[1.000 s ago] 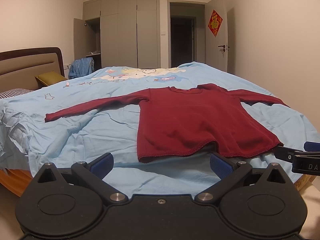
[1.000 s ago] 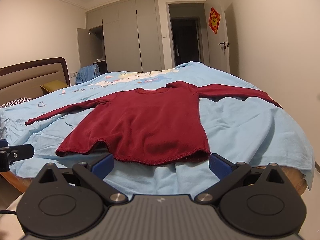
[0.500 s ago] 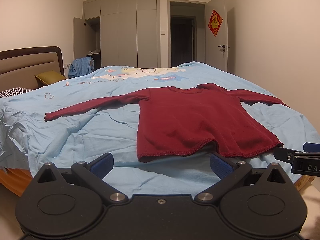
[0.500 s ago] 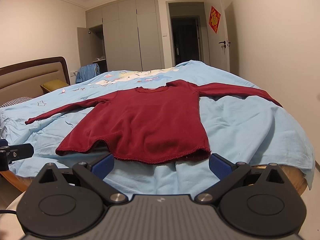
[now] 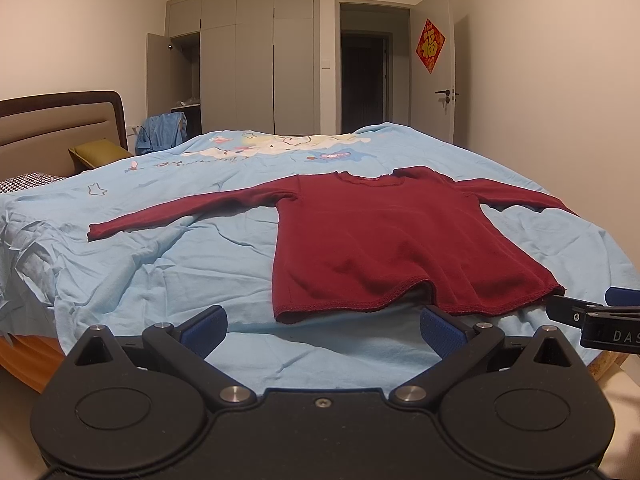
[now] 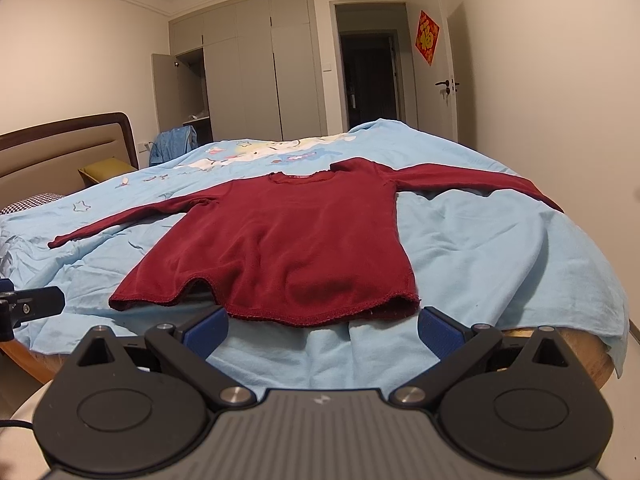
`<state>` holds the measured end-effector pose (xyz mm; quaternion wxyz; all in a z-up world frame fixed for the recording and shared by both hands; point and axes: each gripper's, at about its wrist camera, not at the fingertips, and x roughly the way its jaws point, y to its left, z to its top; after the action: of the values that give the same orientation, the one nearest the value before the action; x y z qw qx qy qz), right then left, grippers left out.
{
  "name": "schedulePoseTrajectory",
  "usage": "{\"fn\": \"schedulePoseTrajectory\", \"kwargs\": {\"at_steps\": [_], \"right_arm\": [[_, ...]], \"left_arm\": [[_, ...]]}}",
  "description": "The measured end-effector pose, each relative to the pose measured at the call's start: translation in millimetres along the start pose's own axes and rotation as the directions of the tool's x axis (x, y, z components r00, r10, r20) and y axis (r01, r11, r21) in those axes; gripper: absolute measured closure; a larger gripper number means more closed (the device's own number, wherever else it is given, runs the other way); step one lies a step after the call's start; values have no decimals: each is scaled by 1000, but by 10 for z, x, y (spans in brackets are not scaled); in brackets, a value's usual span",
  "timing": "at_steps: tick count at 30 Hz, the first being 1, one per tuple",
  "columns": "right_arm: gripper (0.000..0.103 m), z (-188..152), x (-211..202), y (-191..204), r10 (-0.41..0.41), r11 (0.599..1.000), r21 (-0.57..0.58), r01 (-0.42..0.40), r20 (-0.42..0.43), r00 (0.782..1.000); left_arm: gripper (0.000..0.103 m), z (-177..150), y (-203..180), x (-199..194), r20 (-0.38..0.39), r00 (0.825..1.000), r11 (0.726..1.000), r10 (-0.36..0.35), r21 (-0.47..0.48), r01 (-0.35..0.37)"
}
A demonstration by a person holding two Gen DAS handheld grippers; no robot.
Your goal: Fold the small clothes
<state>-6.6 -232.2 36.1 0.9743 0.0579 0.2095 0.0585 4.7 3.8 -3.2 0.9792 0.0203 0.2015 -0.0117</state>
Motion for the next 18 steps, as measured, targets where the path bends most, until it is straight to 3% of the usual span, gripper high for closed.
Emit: {"fn": "schedulePoseTrajectory", "kwargs": {"at_steps": [18], "right_arm": [[0, -7, -8, 8, -1, 1000, 2, 1, 4, 1000]], "left_arm": [[1, 2, -2, -6, -2, 1000, 1000, -1, -1, 1]]}}
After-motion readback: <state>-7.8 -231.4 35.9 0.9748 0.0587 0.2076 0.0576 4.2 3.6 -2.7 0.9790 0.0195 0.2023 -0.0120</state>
